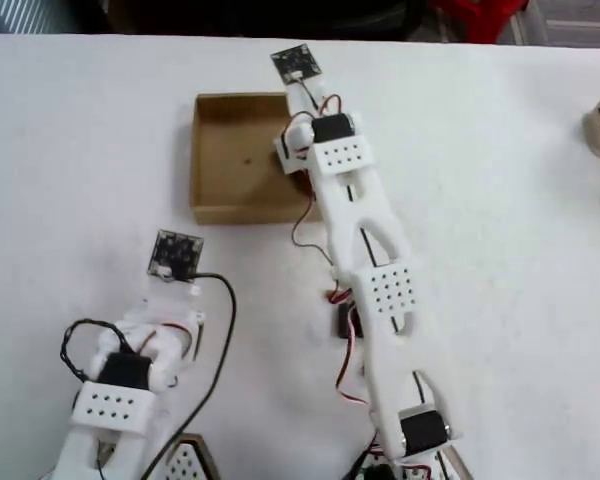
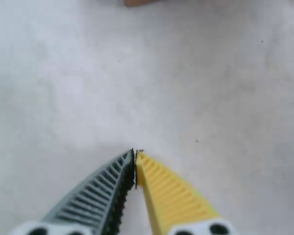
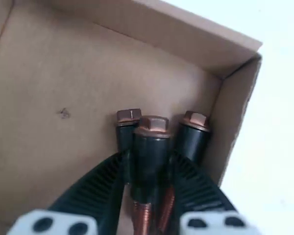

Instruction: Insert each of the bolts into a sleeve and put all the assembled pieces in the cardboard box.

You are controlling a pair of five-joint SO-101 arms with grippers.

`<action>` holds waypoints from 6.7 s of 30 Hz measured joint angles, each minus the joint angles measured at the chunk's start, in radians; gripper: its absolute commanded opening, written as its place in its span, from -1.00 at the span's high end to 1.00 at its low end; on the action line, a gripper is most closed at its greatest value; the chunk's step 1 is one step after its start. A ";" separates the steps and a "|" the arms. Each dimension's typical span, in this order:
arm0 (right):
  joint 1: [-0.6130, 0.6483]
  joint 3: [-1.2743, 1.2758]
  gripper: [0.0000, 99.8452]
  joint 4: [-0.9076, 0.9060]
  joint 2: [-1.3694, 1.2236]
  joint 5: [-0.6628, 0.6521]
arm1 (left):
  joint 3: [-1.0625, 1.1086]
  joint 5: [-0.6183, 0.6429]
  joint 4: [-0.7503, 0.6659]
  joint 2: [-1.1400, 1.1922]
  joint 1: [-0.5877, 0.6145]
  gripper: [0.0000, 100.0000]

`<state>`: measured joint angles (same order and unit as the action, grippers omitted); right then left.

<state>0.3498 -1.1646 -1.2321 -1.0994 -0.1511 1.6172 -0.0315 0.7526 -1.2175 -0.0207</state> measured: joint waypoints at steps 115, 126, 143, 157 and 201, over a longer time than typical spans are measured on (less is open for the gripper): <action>-0.028 2.124 0.69 0.192 1.501 0.181 | 0.008 -0.006 -0.048 0.000 0.002 0.94; -0.029 2.200 0.84 0.313 1.521 0.181 | 0.008 -0.006 -0.048 0.000 0.002 0.94; 0.032 2.203 0.84 0.336 1.504 0.183 | 0.008 -0.006 -0.048 0.000 0.002 0.94; 0.031 2.104 0.97 0.351 1.303 0.190 | 0.008 -0.006 -0.048 0.000 0.002 0.94; -0.845 2.275 0.96 0.328 1.659 -0.061 | -0.505 0.077 0.074 0.683 -0.124 0.93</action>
<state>-0.4956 1.1109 -0.9037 0.5593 -0.2125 1.1124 0.0453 0.8263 -0.5347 -0.1450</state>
